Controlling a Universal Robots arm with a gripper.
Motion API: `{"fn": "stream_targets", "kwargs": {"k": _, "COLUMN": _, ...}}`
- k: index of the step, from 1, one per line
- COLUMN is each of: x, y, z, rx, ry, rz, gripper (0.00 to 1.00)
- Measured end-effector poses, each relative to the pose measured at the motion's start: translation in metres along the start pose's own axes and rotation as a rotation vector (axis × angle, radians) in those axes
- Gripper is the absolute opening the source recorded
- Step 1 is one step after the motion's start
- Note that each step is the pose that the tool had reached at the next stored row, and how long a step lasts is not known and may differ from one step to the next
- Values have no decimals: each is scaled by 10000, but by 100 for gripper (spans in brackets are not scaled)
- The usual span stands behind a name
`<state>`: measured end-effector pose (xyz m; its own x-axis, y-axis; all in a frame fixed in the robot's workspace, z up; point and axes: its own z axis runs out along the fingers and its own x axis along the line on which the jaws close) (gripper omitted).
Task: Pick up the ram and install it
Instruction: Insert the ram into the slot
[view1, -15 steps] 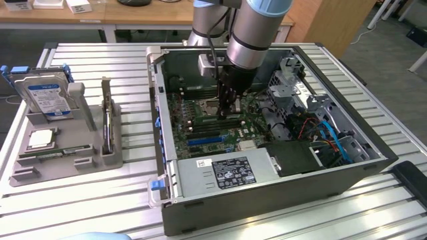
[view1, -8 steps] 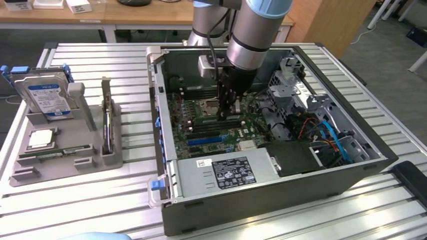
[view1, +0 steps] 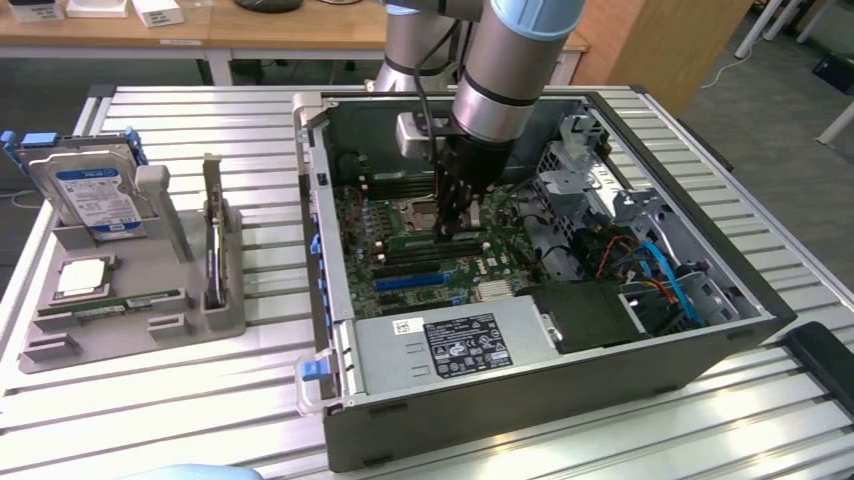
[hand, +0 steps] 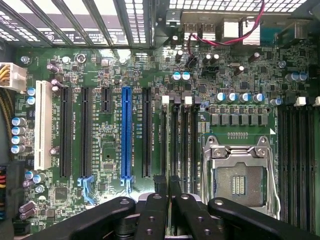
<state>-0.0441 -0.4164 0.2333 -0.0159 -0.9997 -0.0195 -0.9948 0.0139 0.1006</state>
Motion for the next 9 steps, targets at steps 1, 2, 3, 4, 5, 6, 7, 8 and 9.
{"fn": "stream_targets", "kwargs": {"k": 1, "x": 0, "y": -1, "z": 3, "rx": 0, "ry": -1, "rz": 0, "gripper": 13}}
{"fn": "stream_targets", "kwargs": {"k": 2, "x": 0, "y": -1, "z": 7, "rx": 0, "ry": 0, "rz": 0, "gripper": 13}}
{"fn": "stream_targets", "kwargs": {"k": 3, "x": 0, "y": -1, "z": 11, "rx": 0, "ry": 1, "rz": 0, "gripper": 13}}
{"fn": "stream_targets", "kwargs": {"k": 4, "x": 0, "y": -2, "z": 16, "rx": 0, "ry": 0, "rz": 0, "gripper": 13}}
{"fn": "stream_targets", "kwargs": {"k": 5, "x": 1, "y": -2, "z": 20, "rx": -1, "ry": 1, "rz": 0, "gripper": 13}}
{"fn": "stream_targets", "kwargs": {"k": 6, "x": 1, "y": -2, "z": 24, "rx": 0, "ry": 0, "rz": 0, "gripper": 13}}
{"fn": "stream_targets", "kwargs": {"k": 7, "x": 1, "y": -3, "z": 27, "rx": -1, "ry": 1, "rz": 0, "gripper": 13}}
{"fn": "stream_targets", "kwargs": {"k": 8, "x": 1, "y": -3, "z": 32, "rx": -1, "ry": 0, "rz": 0, "gripper": 13}}
{"fn": "stream_targets", "kwargs": {"k": 9, "x": 1, "y": -4, "z": 37, "rx": 0, "ry": 0, "rz": 0, "gripper": 13}}
